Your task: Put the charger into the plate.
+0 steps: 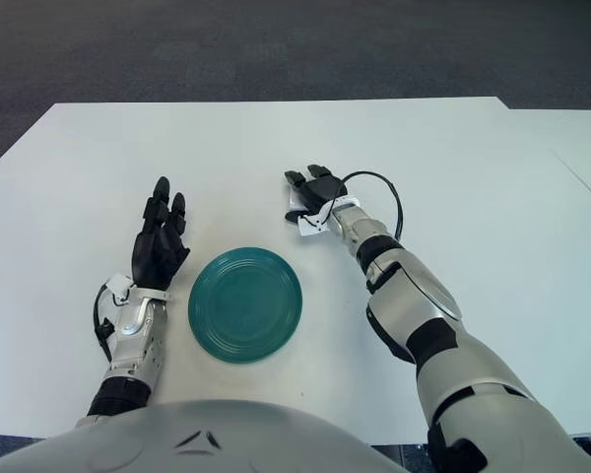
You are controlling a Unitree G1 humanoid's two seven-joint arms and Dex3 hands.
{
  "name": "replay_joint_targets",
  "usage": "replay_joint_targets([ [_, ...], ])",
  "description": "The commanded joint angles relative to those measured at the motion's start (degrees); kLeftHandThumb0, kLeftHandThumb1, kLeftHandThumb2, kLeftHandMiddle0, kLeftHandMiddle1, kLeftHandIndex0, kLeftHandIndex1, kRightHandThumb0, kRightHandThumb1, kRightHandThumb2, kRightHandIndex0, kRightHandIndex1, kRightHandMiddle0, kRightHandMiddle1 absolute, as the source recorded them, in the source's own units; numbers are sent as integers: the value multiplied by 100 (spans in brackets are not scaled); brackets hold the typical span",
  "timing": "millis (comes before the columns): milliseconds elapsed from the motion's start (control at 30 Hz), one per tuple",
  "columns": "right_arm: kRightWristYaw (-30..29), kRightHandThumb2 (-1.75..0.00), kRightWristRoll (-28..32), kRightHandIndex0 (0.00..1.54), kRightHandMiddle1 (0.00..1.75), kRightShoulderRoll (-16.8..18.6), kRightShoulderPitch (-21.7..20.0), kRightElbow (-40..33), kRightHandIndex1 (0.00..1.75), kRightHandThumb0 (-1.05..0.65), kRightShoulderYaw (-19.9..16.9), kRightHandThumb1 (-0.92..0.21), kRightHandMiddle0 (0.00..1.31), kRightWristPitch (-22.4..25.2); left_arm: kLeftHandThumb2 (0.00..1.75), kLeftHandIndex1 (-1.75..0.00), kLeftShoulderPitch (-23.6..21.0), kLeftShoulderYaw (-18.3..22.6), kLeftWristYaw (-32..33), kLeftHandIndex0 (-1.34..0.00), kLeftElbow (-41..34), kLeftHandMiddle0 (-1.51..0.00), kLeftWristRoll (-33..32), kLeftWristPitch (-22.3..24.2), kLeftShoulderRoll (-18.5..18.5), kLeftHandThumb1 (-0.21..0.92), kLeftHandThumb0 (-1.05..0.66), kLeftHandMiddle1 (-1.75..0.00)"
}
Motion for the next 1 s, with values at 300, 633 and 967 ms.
replay_joint_targets([
  [300,-798,-54,-410,50,168,-5,414,292,161,-66,418,-92,28,-19,79,-1,584,-66,228,-1,223,0,-77,255,-429,92,-105,0],
  [633,-1332,-64,-685,71,174,-4,364,360,174,-60,777,-92,58,-140,77,0,608,-17,125,0,94,0,-354,509,-392,92,-105,0],
  [967,-1407,-67,-478,79,175,31,384,375,175,-52,650,-92,70,-305,76,-5,401,164,-268,-8,405,0,-836,475,-357,92,-105,0],
])
